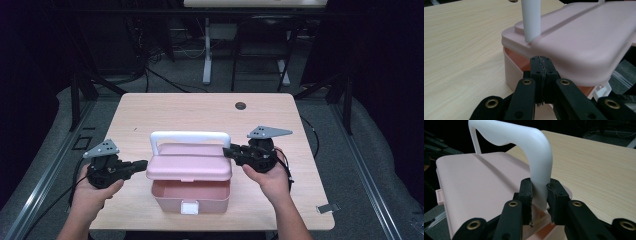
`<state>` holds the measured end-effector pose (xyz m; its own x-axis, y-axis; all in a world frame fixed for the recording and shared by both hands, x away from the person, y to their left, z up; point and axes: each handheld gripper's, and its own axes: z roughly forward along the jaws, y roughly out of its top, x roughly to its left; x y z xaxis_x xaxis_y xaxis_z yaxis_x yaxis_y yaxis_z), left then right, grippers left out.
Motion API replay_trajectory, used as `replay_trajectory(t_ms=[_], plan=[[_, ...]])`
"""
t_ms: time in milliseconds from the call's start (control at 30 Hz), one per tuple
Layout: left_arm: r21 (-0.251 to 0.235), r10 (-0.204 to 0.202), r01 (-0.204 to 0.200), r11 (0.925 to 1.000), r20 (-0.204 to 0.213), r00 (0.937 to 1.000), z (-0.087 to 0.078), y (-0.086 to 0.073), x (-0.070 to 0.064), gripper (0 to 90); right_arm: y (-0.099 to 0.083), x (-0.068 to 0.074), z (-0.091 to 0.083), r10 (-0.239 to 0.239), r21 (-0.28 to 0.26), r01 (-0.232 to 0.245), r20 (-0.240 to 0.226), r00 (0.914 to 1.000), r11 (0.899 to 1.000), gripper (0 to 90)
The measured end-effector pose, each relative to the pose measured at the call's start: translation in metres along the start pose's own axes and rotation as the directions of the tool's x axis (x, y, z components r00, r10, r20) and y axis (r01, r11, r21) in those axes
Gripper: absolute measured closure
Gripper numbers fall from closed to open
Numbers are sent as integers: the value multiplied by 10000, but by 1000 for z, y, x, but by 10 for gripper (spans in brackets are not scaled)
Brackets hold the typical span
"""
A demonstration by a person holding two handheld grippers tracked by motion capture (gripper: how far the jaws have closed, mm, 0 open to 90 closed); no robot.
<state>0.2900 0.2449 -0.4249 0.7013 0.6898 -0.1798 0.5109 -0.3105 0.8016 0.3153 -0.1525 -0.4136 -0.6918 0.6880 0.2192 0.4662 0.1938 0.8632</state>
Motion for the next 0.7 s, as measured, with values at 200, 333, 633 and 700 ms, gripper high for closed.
replay_trajectory(t_ms=[200, 333, 633, 700], plan=[[187, -83, 82, 9998, 68, 9999, 5, -5, 0, 894, 2, -2, 0, 54, -21, -54, -35, 10000, 10000, 743], [364, -155, 153, 9992, 62, 9999, 6, -8, 0, 895, 3, -2, 1, 14, 31, -13, -53, 10000, 10000, 742], [507, -134, 120, 9986, 265, 9996, 10, -10, -4, 896, 4, -3, 2, 4, 39, -4, -62, 10000, 10000, 743], [551, -96, 77, 9985, 337, 9994, 13, -10, -6, 896, 4, -3, 2, -13, 57, 14, -41, 10000, 10000, 743]])
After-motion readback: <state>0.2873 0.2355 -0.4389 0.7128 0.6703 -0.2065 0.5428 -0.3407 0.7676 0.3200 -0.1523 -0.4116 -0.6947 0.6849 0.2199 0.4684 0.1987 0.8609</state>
